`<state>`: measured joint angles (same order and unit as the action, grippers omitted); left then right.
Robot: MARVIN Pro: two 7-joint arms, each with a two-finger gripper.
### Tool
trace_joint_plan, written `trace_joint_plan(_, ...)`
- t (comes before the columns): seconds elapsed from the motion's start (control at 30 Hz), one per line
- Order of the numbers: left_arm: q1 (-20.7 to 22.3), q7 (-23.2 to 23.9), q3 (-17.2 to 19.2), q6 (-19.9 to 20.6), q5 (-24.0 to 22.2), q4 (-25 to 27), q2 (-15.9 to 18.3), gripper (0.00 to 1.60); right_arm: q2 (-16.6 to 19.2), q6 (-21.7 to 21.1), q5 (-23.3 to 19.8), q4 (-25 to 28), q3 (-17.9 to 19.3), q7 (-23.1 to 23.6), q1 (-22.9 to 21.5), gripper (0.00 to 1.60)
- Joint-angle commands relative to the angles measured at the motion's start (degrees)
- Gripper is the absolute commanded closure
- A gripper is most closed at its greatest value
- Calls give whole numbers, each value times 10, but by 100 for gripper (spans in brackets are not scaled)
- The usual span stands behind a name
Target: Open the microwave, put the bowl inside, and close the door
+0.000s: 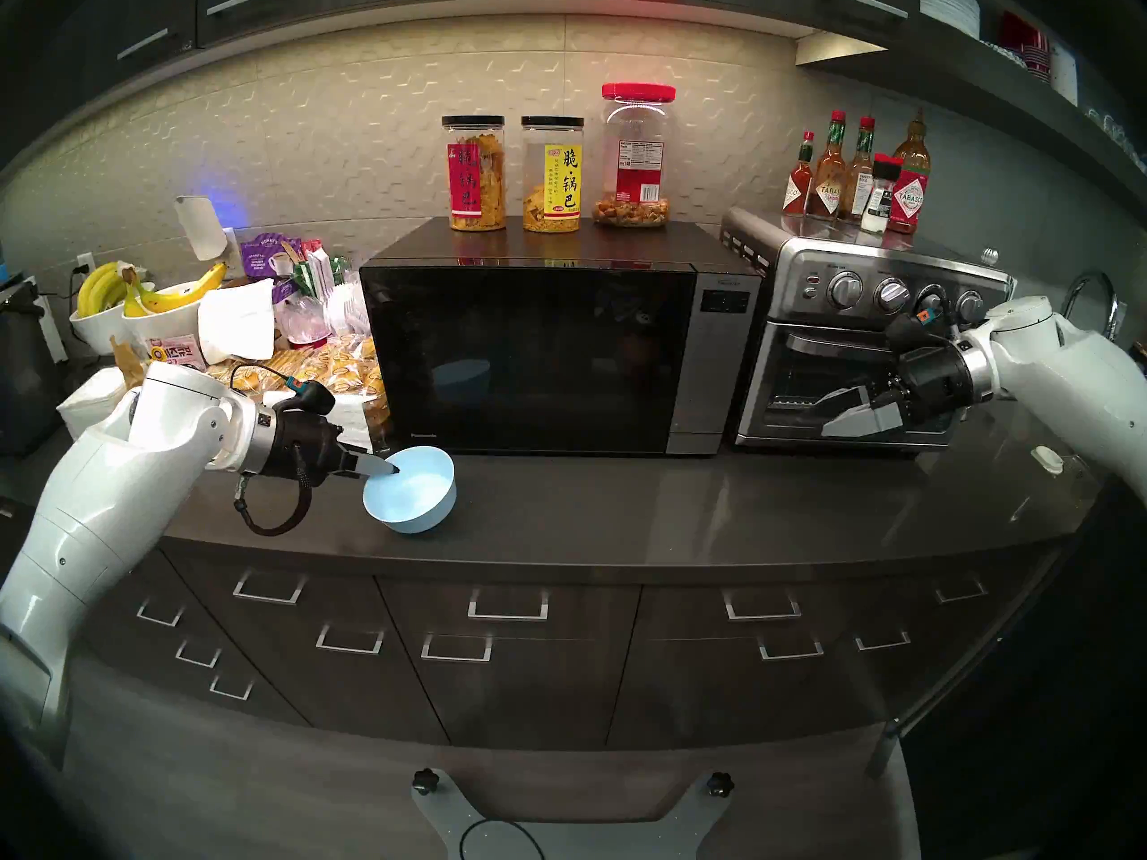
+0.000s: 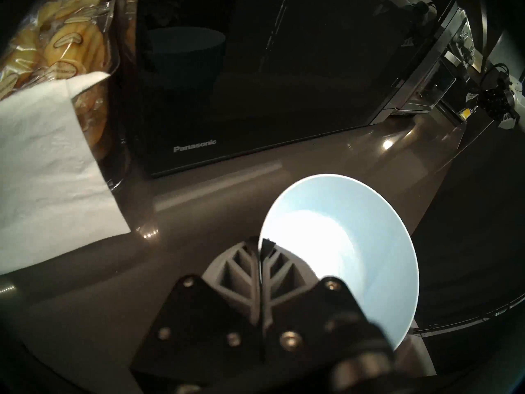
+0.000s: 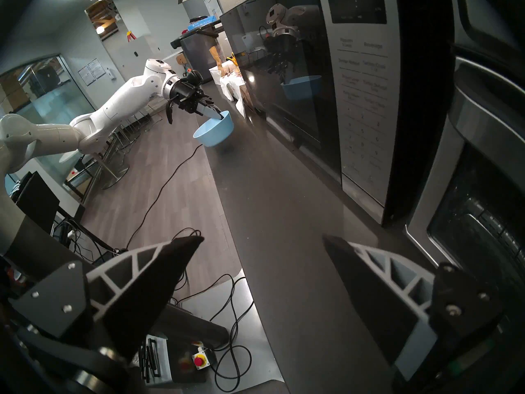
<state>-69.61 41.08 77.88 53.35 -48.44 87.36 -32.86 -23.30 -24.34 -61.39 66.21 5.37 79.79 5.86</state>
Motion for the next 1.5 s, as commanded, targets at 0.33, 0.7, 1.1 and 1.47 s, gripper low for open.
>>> trace_joint_plan(0.33,-66,8,64,-24,-20,-8,43,160,0,-1,-4,0,9,-1,-10,0)
trace_joint_plan(0.7,-82,23,81,-36,-21,-33,61,160,0,-1,-4,0,9,-1,-10,0)
trace_joint_plan(1.1,-80,34,77,-38,-16,-52,68,132,0,-1,-4,0,9,-1,-10,0)
trace_joint_plan(1.47,-61,30,61,-28,-4,-65,73,130,0,-1,-4,0,9,-1,-10,0)
